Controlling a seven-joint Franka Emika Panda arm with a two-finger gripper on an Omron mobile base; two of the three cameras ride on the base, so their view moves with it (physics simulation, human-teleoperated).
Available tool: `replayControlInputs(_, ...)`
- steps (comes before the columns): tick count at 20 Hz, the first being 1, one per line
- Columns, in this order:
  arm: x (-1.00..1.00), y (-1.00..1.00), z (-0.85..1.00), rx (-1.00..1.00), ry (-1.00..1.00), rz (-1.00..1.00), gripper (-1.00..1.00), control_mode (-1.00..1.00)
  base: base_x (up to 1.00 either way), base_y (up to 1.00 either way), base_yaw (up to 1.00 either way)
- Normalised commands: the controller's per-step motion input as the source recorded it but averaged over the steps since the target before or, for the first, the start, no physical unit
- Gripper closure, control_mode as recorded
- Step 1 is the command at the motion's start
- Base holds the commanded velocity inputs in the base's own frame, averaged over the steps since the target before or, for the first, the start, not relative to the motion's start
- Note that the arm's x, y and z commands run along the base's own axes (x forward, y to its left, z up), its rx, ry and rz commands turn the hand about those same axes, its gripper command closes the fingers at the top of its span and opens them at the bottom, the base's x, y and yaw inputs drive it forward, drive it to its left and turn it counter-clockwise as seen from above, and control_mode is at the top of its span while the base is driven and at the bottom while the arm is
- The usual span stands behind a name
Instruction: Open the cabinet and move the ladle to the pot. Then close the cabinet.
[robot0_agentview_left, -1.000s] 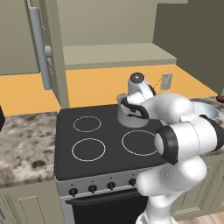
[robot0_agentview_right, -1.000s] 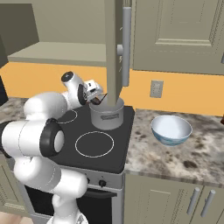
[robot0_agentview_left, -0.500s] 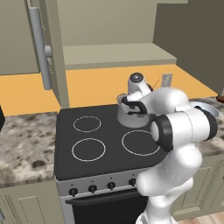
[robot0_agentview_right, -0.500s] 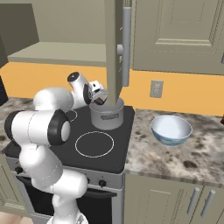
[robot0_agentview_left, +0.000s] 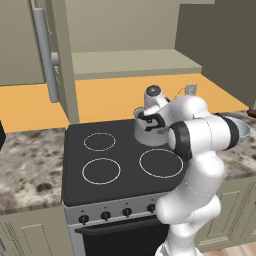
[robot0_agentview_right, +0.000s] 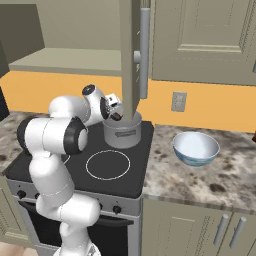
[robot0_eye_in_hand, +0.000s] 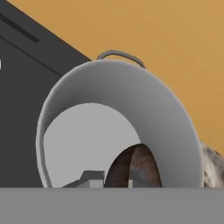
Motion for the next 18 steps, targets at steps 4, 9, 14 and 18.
replayControlInputs(4, 0.30, -0.05, -0.15, 0.00, 0.02, 0.00, 1.00, -1.00, 0.00, 0.00, 0.00)
replayControlInputs(9, 0.30, -0.04, -0.09, 0.00, 0.04, 0.00, 1.00, -1.00, 0.00, 0.00, 0.00)
replayControlInputs(14, 0.31, -0.06, -0.01, 0.00, 0.06, 0.00, 1.00, -1.00, 0.00, 0.00, 0.00)
replayControlInputs(18, 0.33, -0.03, -0.08, 0.00, 0.06, 0.00, 1.00, -1.00, 0.00, 0.00, 0.00)
